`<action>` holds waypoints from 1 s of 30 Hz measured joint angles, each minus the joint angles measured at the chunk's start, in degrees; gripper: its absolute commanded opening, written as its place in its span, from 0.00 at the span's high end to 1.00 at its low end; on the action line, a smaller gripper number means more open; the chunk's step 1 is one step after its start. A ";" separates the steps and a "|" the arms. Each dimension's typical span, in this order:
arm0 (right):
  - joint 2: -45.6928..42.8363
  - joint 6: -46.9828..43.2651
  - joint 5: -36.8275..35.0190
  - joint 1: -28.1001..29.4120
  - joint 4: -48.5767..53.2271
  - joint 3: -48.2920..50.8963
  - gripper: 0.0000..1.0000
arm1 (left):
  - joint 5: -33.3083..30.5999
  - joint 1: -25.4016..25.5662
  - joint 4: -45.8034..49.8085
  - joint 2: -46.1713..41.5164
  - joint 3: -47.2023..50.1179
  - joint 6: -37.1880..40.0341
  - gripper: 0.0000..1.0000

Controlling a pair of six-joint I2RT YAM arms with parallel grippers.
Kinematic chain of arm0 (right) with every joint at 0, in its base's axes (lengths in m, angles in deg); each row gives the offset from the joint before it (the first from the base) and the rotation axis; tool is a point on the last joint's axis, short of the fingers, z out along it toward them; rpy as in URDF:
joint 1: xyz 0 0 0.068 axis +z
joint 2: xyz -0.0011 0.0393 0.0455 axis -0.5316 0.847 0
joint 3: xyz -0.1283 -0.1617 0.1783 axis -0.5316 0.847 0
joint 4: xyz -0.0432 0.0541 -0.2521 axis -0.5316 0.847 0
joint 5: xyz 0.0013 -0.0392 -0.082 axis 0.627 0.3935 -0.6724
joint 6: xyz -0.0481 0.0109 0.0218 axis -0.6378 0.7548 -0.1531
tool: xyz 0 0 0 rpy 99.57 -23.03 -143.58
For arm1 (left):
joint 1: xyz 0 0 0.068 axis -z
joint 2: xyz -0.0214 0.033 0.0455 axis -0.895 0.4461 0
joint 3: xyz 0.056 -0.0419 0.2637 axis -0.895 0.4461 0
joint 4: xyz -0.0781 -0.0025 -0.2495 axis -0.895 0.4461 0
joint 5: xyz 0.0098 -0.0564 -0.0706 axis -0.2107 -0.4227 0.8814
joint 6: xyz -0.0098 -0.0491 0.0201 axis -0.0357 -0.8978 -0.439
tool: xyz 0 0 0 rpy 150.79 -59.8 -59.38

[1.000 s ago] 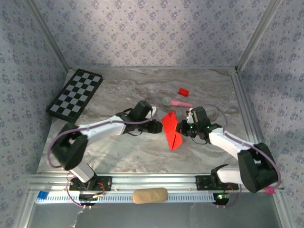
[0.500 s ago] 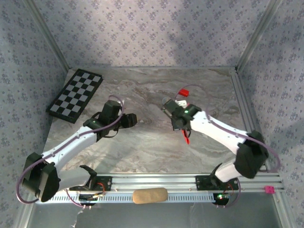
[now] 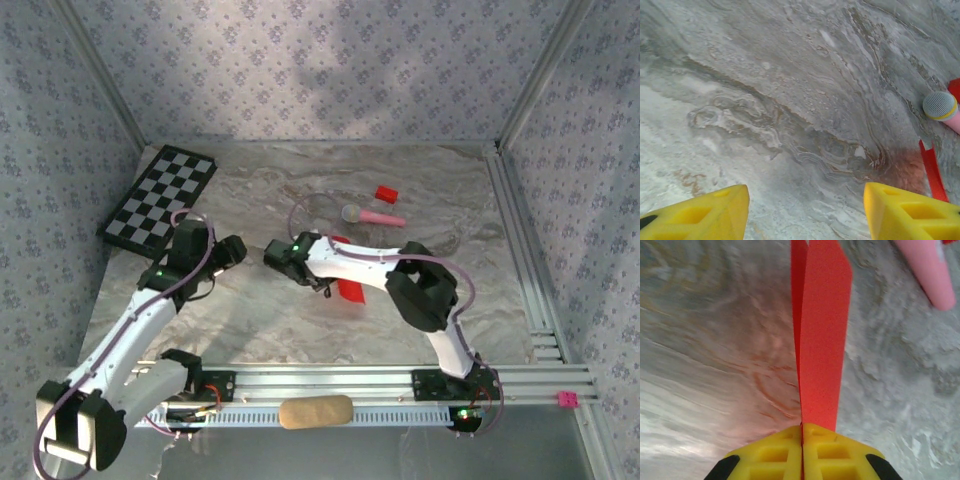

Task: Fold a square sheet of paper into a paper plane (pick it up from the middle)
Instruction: Turn over the paper at the center of the table, then third fold the triangle at the center of the table.

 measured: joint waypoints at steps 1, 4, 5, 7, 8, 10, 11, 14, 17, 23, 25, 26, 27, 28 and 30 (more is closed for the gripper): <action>1.14 -0.33 0.79 0.33 -0.44 -1.42 0.90 | -0.13 -0.39 0.68 -0.63 0.07 -0.02 0.37; 3.02 -1.31 3.58 0.76 -1.75 -4.17 0.86 | -0.50 -1.16 1.92 -1.51 0.07 -0.02 0.36; 3.34 -1.57 4.90 0.76 -2.49 -4.74 0.86 | -0.50 -1.22 2.19 -1.51 0.07 -0.02 0.36; 3.63 -1.81 7.52 0.50 -4.00 -5.18 0.81 | -0.24 -1.25 2.78 -1.44 0.07 -0.02 0.37; 3.65 -2.19 9.18 0.24 -4.92 -5.18 0.75 | 0.02 -1.27 2.84 -1.44 0.07 0.00 0.37; 3.50 -2.99 12.85 -0.48 -7.48 -4.79 0.65 | 1.03 -1.29 2.80 -1.33 0.07 0.02 0.37; 2.99 -3.50 15.15 -0.96 -9.68 -3.80 0.62 | 1.95 -1.42 2.73 -1.11 0.07 0.02 0.37; -1.29 -3.82 22.34 -2.78 -16.98 2.40 0.54 | 5.22 -1.46 2.12 0.66 0.04 0.11 0.37; -10.03 -3.78 29.79 -5.90 -24.87 11.96 0.57 | 9.79 -1.46 0.83 4.37 -0.04 0.33 0.41; -28.85 -0.26 44.50 -18.95 -43.10 34.53 0.78 | 18.62 2.36 -1.70 16.65 -4.31 1.16 0.48; -30.40 1.44 48.85 -23.28 -48.19 40.39 0.82 | 20.59 5.60 -3.28 20.85 -5.99 0.87 0.49; -30.40 2.21 51.04 -24.92 -50.31 42.97 0.84 | 21.49 7.32 -4.17 22.95 -6.71 0.59 0.49; -30.08 2.67 52.83 -25.81 -51.71 44.76 0.86 | 22.08 8.76 -5.07 24.81 -7.26 0.09 0.49; -29.64 3.17 54.62 -26.32 -52.85 46.12 0.88 | 22.71 10.12 -6.03 26.60 -7.58 -0.42 0.49; -28.35 3.87 57.83 -26.56 -54.34 47.34 0.90 | 23.67 12.48 -8.02 29.88 -7.82 -1.66 0.49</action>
